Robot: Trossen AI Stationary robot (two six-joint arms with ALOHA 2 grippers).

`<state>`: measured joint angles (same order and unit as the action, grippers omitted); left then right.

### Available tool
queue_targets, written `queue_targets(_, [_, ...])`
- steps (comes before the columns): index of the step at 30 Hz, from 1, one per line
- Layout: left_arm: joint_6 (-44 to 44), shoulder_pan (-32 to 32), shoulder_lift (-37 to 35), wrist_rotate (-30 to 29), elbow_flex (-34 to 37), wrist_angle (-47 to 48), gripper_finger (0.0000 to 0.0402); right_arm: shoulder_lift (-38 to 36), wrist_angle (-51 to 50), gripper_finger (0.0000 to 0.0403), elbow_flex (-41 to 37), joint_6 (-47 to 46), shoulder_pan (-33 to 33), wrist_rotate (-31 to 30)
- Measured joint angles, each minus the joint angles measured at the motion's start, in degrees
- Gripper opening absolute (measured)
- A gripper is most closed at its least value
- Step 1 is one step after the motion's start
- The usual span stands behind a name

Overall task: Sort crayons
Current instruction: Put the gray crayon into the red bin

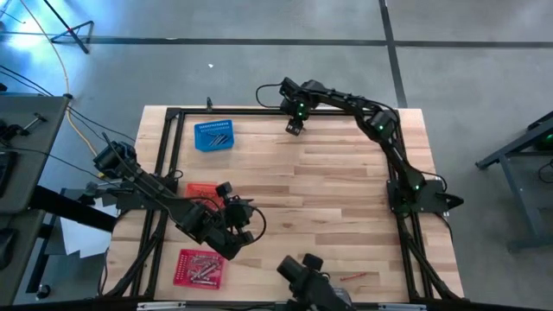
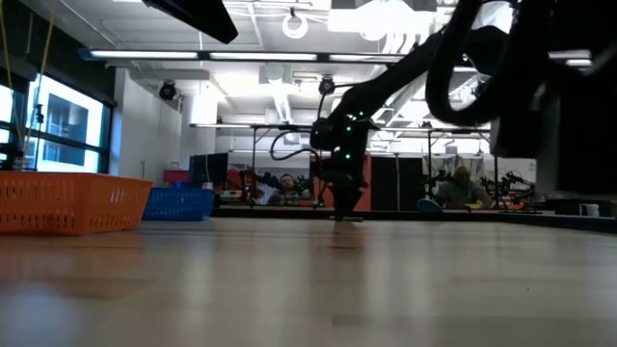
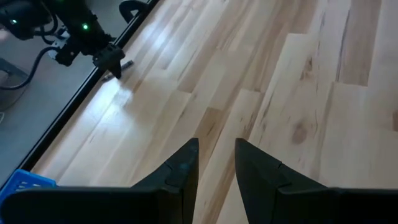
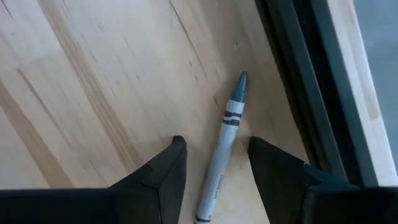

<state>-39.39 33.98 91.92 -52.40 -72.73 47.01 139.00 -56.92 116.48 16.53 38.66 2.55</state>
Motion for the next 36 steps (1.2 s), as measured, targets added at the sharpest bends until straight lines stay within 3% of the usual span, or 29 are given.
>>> queue_targets(6, [0.1,0.0,0.0,0.0,0.0,1.6,0.0090,0.8,-1.1,0.0139,1.2,0.5,0.4,2.2])
queue_targets(15, [-1.2,0.0,0.0,0.0,0.0,3.1,0.0090,0.9,-2.8,0.0011,1.0,-2.5,0.4,4.0])
queue_targets(25, [-10.3,0.9,0.0,3.4,0.0,7.6,0.0090,-1.3,-7.1,0.0005,0.4,-6.7,0.1,5.6])
queue_targets(36, [-27.8,3.2,0.0,2.6,0.0,21.8,0.0090,-18.2,-12.6,0.0002,0.6,-7.2,-5.9,5.3])
